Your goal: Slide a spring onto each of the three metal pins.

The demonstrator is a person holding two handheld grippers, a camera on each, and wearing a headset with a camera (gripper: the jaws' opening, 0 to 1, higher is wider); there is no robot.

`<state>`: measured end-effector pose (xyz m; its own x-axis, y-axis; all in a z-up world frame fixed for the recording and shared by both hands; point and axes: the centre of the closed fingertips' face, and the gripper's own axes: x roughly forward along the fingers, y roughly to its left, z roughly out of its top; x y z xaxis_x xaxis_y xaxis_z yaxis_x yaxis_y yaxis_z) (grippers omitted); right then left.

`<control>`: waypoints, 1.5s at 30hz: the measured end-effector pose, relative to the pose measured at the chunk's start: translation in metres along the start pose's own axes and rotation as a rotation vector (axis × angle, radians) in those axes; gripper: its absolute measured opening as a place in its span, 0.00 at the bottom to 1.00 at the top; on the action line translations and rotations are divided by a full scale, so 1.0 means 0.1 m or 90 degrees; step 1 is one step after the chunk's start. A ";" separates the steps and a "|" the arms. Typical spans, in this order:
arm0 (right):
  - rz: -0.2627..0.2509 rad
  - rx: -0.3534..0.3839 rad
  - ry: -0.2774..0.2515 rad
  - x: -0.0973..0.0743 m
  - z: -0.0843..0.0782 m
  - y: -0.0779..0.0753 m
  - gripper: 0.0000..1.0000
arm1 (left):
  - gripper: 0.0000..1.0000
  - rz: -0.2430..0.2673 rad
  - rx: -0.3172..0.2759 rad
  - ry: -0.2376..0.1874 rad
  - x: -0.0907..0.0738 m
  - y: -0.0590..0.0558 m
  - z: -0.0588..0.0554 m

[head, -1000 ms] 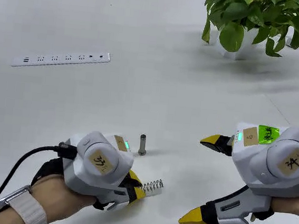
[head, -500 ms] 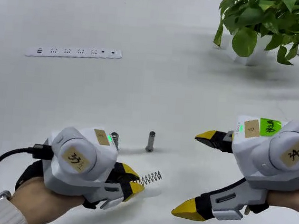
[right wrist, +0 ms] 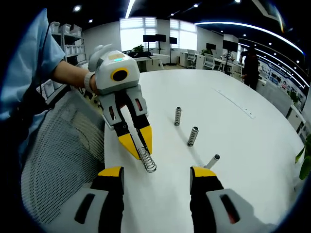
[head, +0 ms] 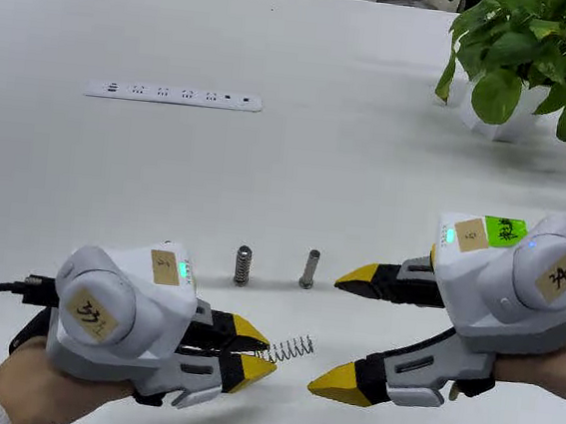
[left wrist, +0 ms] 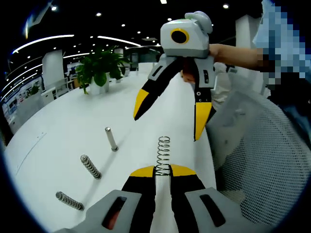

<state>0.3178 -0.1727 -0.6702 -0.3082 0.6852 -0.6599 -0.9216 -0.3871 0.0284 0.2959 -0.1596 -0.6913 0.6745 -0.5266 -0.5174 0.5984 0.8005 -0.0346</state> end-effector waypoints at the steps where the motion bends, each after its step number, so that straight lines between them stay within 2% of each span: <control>1: 0.006 0.004 0.003 0.01 0.00 0.02 0.52 | 0.10 -0.003 0.004 -0.001 -0.01 -0.01 0.00; 4: 0.035 -0.008 0.003 0.05 0.00 0.10 0.44 | 0.09 -0.020 0.016 -0.009 -0.02 -0.06 0.00; 10: 0.080 -0.011 0.010 0.07 -0.02 0.23 0.28 | 0.09 -0.032 0.021 -0.012 -0.02 -0.11 -0.03; 21: 0.108 -0.010 0.017 0.08 -0.08 0.29 0.14 | 0.09 -0.048 0.032 -0.017 -0.03 -0.15 -0.02; 26: 0.113 -0.016 0.018 0.08 -0.08 0.30 0.11 | 0.09 -0.052 0.031 -0.015 -0.02 -0.17 -0.02; 31: 0.104 -0.022 0.022 0.06 -0.05 0.29 0.11 | 0.09 -0.048 0.023 -0.008 -0.01 -0.17 -0.03; 38: 0.083 -0.058 0.045 0.04 -0.01 0.28 0.11 | 0.09 -0.044 0.015 0.000 0.03 -0.17 -0.02; 45: 0.079 -0.078 0.057 0.02 0.03 0.29 0.11 | 0.09 -0.047 0.011 0.003 0.07 -0.20 0.00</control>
<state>0.2900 -0.1805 -0.6680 -0.3901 0.5724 -0.7213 -0.8409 -0.5405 0.0259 0.2888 -0.1794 -0.6942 0.6258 -0.5826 -0.5186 0.6540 0.7542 -0.0580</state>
